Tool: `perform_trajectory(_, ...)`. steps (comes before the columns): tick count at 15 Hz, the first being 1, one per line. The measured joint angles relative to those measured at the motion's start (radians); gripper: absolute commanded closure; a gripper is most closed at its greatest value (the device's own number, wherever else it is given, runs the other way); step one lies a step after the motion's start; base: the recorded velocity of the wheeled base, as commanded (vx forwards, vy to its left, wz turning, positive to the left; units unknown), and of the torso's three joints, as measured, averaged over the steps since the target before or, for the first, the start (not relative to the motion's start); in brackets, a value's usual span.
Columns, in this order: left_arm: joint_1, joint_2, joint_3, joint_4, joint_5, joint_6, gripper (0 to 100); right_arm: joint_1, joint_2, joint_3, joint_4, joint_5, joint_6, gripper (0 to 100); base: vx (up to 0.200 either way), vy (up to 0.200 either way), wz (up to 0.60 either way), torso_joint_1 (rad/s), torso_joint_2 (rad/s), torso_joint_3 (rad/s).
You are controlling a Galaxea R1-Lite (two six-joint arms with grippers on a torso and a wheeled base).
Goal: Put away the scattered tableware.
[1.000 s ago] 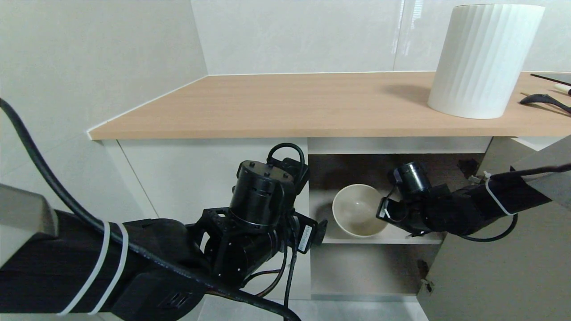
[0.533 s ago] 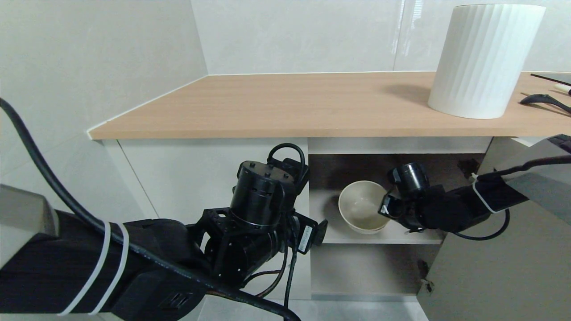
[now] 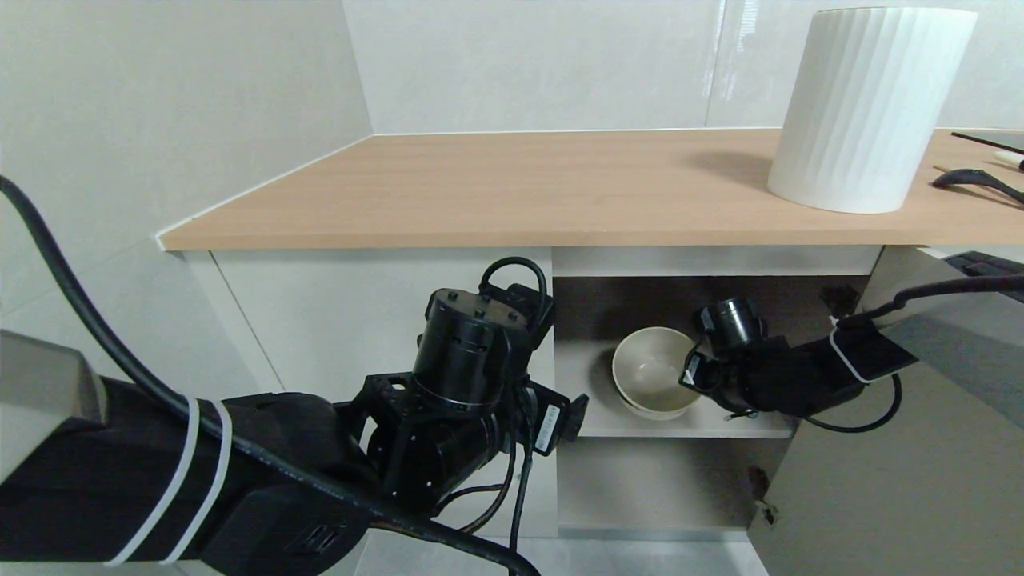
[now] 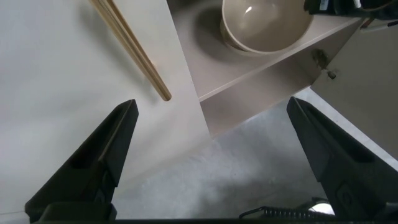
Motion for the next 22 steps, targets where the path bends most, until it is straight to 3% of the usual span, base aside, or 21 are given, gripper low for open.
perform_trajectory(12,0.000,0.001,0.000,0.000,0.000,0.000,0,-0.005,0.053,-0.044,-0.002,-0.017,-0.003,100,0.000,0.000,0.00,0.000,0.00,0.000)
perform_trajectory(13,0.000,0.001,-0.001,0.000,0.000,0.000,0,-0.005,0.054,-0.044,-0.002,-0.017,-0.004,0,0.000,0.000,0.00,0.000,0.00,0.000)
perform_trajectory(22,0.000,0.001,-0.001,0.000,0.000,0.000,0,-0.003,0.061,-0.047,0.001,-0.012,-0.004,0,0.000,0.000,0.00,0.000,0.00,0.000)
